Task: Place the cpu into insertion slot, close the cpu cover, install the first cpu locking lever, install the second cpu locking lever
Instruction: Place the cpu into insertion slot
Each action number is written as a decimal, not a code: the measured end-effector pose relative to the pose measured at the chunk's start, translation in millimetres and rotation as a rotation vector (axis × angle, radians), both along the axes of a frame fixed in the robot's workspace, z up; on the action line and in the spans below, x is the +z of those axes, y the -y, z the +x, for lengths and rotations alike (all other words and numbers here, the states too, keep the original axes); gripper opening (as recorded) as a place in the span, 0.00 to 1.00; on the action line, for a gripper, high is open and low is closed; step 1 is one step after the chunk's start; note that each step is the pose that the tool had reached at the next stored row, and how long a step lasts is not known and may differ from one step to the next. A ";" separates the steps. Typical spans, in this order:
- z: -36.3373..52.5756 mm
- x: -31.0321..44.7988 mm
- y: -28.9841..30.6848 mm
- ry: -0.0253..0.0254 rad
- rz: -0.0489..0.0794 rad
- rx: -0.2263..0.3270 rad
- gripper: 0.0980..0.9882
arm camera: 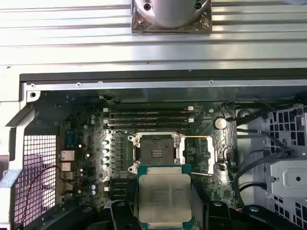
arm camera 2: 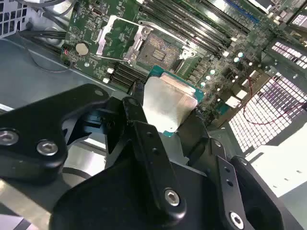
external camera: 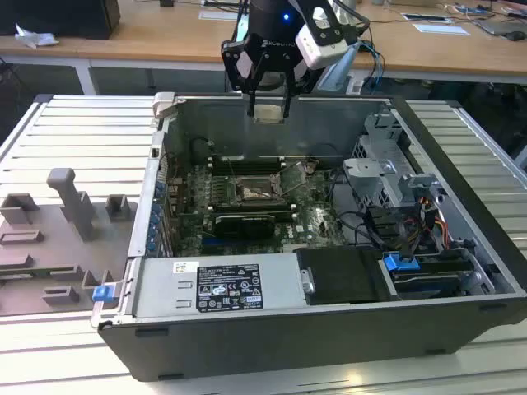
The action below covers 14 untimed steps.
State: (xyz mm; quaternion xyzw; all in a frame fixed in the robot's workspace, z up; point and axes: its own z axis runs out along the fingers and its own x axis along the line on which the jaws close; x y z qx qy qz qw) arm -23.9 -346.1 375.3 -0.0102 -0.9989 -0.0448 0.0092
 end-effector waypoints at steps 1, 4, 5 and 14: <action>0.0 0.0 0.0 0.0000 0.000 -0.001 0.49; 0.0 0.0 0.0 0.0000 0.000 -0.016 0.49; 0.0 0.0 0.0 0.0000 0.000 -0.019 0.49; 0.0 0.0 0.0 -0.0001 0.000 -0.098 0.49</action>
